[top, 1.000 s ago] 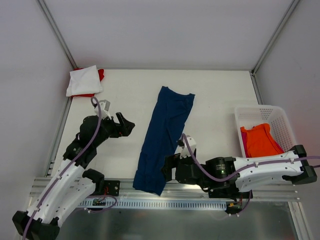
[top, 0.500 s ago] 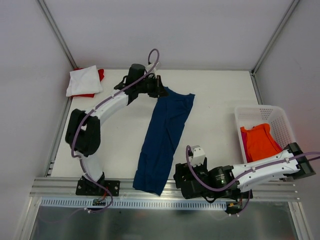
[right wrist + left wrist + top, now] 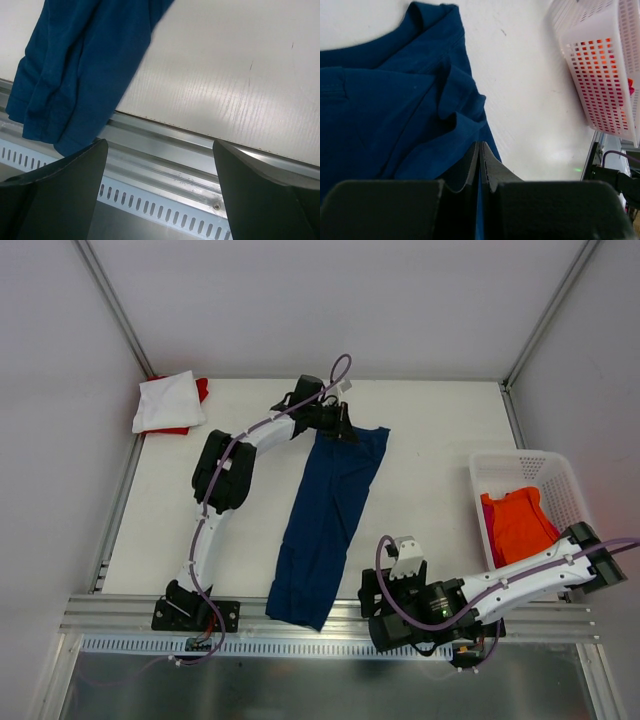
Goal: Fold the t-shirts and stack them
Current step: Fold the tshirt
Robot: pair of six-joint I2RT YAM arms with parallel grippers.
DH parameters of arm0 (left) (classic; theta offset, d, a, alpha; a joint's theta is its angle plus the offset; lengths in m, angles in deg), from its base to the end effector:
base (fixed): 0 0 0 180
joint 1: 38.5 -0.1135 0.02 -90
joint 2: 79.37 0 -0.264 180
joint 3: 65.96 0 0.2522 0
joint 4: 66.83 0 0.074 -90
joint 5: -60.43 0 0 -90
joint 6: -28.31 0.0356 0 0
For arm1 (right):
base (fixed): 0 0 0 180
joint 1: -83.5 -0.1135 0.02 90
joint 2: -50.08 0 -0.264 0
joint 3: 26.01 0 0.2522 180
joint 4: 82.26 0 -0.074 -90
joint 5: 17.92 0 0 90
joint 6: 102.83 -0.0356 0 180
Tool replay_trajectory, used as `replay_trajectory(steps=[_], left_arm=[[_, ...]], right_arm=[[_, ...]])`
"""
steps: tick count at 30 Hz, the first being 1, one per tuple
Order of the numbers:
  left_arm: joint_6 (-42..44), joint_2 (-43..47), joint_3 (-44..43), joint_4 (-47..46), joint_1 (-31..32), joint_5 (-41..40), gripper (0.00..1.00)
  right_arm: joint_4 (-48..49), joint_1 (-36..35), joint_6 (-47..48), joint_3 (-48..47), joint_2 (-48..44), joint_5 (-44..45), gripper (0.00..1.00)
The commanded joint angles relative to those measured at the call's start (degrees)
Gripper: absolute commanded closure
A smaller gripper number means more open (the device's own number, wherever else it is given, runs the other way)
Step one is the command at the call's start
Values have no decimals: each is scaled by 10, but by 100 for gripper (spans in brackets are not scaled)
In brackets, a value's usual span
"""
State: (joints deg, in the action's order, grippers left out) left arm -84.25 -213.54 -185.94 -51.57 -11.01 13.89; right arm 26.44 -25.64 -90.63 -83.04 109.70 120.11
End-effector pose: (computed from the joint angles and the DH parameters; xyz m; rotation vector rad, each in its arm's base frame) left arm 0.4636 -0.2689 0.1919 0.5898 2.1178 -1.3020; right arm -0.0293 0.1651 0.2359 -0.4803 2.2477 0.3859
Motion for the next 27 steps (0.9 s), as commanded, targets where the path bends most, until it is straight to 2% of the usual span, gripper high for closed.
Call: replay_trajectory(steps=[1,8,11,15,17,27], left_arm=[[2,-7,-31,10,11,19,100],[60,-23,-24,60,14,-16,100],[95,-22,-24,99,13,-66,100],[132,-27,-52,163,13,-204,100],[148,-30,-59,170,14,-230,100],[162,-105,-224,259,13,-376,100]], right_arm=[[-47,-5,-49,-11,-12,25,10],[-79,-5,-82,-8,-20,22,10],[-93,-6,-97,-8,-22,22,10],[-104,-7,-104,-10,-31,28,10],[-104,-7,-104,-9,-38,34,10],[-126,-7,-125,-2,-73,44,10]])
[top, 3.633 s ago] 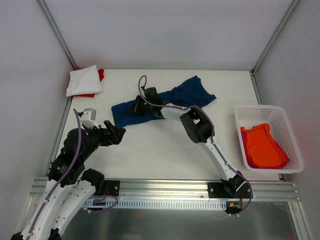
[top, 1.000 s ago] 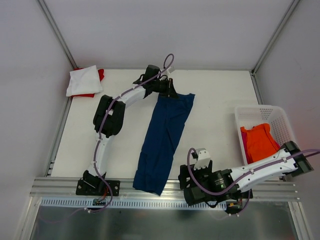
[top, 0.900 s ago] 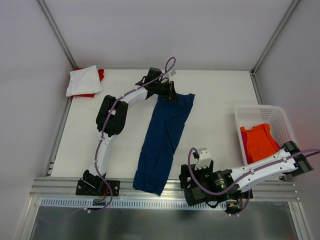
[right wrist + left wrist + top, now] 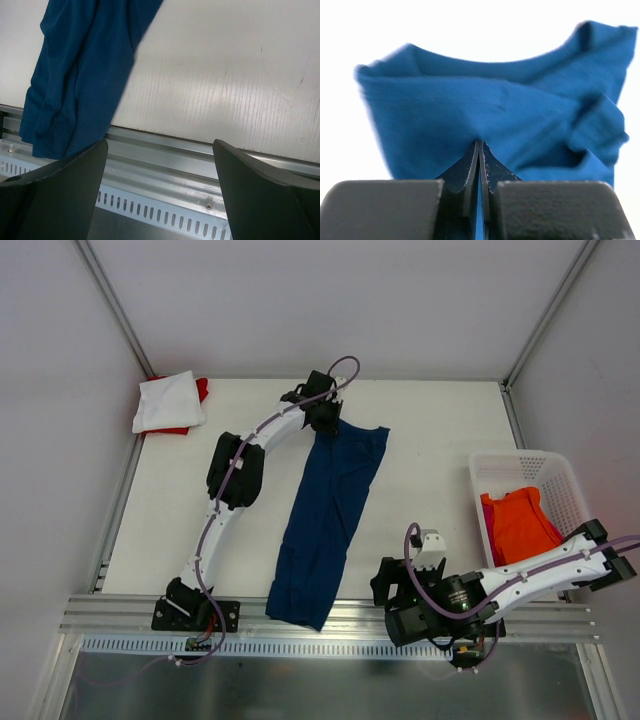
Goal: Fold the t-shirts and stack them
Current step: Fold the tshirt
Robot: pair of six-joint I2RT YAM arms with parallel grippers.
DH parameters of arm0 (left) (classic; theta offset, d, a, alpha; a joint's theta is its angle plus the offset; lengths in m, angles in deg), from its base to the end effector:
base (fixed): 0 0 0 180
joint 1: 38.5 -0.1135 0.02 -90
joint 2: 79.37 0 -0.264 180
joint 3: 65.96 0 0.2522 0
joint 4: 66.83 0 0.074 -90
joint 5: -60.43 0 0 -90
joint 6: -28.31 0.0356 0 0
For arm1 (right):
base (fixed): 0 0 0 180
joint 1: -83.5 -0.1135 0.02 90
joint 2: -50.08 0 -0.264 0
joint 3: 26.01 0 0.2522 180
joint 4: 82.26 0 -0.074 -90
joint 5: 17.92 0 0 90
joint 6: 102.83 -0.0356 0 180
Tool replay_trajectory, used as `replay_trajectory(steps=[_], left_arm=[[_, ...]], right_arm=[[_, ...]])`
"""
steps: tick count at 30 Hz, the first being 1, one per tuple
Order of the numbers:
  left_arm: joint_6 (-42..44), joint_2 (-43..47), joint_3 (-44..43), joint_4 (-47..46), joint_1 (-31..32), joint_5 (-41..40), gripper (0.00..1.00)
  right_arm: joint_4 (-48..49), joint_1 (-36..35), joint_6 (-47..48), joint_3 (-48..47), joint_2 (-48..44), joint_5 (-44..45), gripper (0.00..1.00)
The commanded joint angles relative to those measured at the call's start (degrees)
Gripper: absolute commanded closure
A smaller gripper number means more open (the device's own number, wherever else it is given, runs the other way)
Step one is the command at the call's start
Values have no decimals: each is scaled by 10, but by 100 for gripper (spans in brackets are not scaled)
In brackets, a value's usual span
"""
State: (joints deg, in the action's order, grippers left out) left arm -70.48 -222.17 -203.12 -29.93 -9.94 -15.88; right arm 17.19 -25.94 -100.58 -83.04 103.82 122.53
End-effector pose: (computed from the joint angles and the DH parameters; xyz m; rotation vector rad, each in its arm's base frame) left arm 0.4889 -0.2757 0.1749 0.5282 2.3052 -0.6010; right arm -0.0197 0.1383 0.2466 -0.3099 2.2523 0.4105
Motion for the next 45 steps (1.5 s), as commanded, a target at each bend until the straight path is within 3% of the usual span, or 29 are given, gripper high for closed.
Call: replay_trajectory(steps=[1,8,10,11,12,15,20,27,29,31,32,33,36,38,39,45], left_arm=[[27,-24,-61,47,3,-108,100],[61,-45,-102,74,4,-183,100],[79,-50,-112,86,4,-191,89],[83,-56,-116,89,3,-201,77],[93,-60,-121,94,4,-206,52],[114,-80,-153,117,3,-213,45],[118,-90,-173,140,-10,-213,2],[131,-100,-179,162,-42,-248,1],[130,-104,-181,171,-50,-255,1],[133,-104,-184,176,-55,-237,11],[130,-102,-184,176,-54,-218,31],[121,-102,-185,176,-54,-175,41],[108,-102,-194,174,-46,-151,83],[101,-104,-198,175,-43,-136,91],[101,-105,-200,176,-43,-126,100],[92,-102,-195,176,-63,-155,100]], right_arm=[[-41,-4,-28,-1,-17,20,10],[-79,-3,-56,5,-41,22,10],[-79,-4,-58,11,-54,28,9],[-79,-4,-59,13,-59,29,9],[-80,-4,-61,18,-70,32,9],[-81,-4,-64,26,-84,35,9],[-91,-3,-67,29,-107,36,9],[-106,-3,-77,29,-112,36,9],[-108,-4,-77,27,-115,37,9],[-110,-3,-77,27,-117,38,9],[-112,-3,-78,26,-119,39,9],[-113,-3,-78,26,-120,39,9],[-119,-4,-81,25,-122,39,9],[-119,-4,-81,24,-121,37,9],[-119,-3,-81,24,-118,37,9],[-119,-4,-88,25,-110,32,9]])
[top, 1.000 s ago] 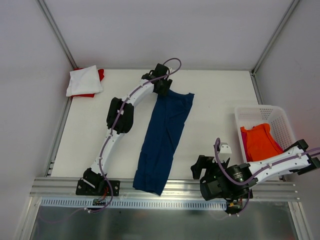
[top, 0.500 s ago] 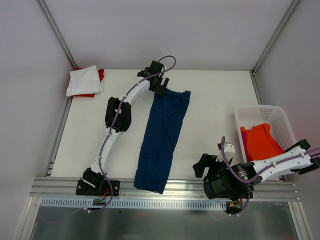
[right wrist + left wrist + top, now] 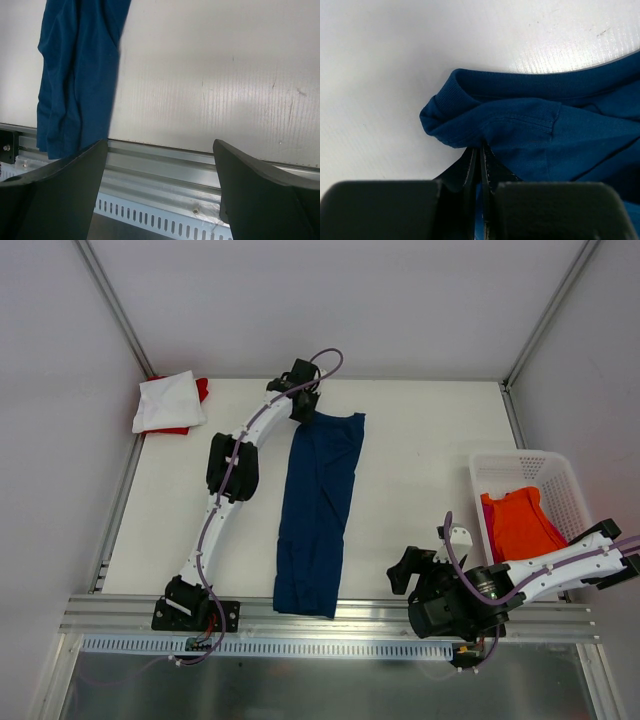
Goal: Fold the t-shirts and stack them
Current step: Fold the tshirt
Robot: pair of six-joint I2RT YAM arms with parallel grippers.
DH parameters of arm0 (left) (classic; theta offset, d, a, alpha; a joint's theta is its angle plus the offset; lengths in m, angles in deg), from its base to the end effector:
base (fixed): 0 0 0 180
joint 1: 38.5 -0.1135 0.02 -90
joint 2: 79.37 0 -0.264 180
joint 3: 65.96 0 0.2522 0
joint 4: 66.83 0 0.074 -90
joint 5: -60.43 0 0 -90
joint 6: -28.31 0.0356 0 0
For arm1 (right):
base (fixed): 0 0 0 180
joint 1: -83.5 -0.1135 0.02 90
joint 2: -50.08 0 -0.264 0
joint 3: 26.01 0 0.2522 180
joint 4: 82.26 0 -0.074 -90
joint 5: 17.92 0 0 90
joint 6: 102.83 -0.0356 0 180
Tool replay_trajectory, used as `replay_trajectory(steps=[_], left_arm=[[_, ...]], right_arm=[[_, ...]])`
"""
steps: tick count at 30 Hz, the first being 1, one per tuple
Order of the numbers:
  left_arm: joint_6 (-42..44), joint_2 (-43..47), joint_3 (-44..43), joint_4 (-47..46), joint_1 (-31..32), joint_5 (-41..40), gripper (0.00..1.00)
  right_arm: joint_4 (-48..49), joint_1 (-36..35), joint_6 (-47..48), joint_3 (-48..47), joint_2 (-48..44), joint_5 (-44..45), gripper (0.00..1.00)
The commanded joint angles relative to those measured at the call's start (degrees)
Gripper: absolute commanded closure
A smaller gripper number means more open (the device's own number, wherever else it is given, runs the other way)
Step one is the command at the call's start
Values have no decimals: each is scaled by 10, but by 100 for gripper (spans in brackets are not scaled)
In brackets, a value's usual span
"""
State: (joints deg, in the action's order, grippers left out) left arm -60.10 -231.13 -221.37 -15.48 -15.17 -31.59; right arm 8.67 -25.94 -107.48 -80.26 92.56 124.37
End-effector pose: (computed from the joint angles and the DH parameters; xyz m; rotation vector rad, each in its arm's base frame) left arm 0.5313 -0.2278 0.1734 0.5033 2.3537 -0.1339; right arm -0.0045 0.0973 0.2498 -0.1676 2.2462 0.4752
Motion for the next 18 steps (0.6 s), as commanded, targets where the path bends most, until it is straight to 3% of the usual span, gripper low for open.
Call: replay_trajectory(steps=[1,11,18], left_arm=[[-13,-10,-7,30,-18,5,100],[-80,31,14,27,-36,-25,100],[-89,35,-32,-8,-41,4,100]], right_arm=[[-34,-4,-19,-3,2,14,9],[-34,-3,-23,3,1,11,9],[-34,-3,-23,6,-6,18,9]])
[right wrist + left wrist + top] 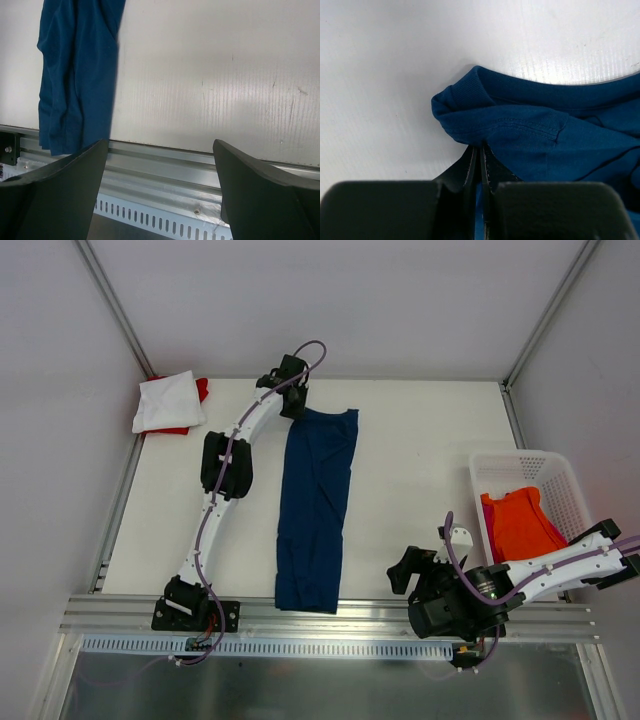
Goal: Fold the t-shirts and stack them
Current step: Fold the tshirt
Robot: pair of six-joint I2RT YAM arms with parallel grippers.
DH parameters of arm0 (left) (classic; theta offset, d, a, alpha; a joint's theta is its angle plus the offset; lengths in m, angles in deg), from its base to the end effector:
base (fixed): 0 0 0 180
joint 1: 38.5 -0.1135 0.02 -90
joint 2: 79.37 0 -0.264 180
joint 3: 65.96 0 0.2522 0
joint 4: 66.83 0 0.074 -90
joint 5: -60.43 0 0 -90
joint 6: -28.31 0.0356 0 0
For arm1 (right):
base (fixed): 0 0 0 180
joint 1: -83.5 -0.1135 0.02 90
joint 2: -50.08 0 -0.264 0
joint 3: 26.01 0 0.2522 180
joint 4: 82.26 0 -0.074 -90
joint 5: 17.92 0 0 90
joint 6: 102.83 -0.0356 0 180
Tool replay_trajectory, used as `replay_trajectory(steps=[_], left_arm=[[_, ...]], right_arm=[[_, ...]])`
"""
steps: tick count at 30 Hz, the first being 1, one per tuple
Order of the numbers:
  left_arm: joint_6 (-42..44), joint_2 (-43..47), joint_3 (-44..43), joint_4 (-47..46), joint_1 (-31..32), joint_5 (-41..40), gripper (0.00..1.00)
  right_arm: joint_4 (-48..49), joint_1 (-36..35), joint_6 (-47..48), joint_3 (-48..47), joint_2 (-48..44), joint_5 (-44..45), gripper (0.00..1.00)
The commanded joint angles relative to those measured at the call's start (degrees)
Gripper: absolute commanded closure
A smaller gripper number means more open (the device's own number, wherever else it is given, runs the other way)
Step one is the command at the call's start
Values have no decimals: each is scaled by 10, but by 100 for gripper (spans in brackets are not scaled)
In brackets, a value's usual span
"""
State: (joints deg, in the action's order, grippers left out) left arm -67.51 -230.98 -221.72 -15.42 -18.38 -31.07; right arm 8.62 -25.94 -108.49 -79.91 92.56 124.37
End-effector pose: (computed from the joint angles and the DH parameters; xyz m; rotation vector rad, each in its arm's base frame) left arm 0.5432 -0.1980 0.1768 0.2869 2.3858 -0.1804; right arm -0.0044 0.0970 0.2481 -0.1518 2.2488 0.4768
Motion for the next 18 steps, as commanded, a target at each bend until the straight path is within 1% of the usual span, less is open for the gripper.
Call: replay_trajectory(steps=[1,11,18], left_arm=[[-16,32,-29,-24,-8,-6,100],[-34,15,-29,-131,-16,-33,100],[-44,12,-28,-184,-15,-78,100]], right_arm=[[-33,-4,-13,3,-6,18,9],[-30,-4,-34,30,-14,8,9],[-30,-3,-39,41,-35,16,9]])
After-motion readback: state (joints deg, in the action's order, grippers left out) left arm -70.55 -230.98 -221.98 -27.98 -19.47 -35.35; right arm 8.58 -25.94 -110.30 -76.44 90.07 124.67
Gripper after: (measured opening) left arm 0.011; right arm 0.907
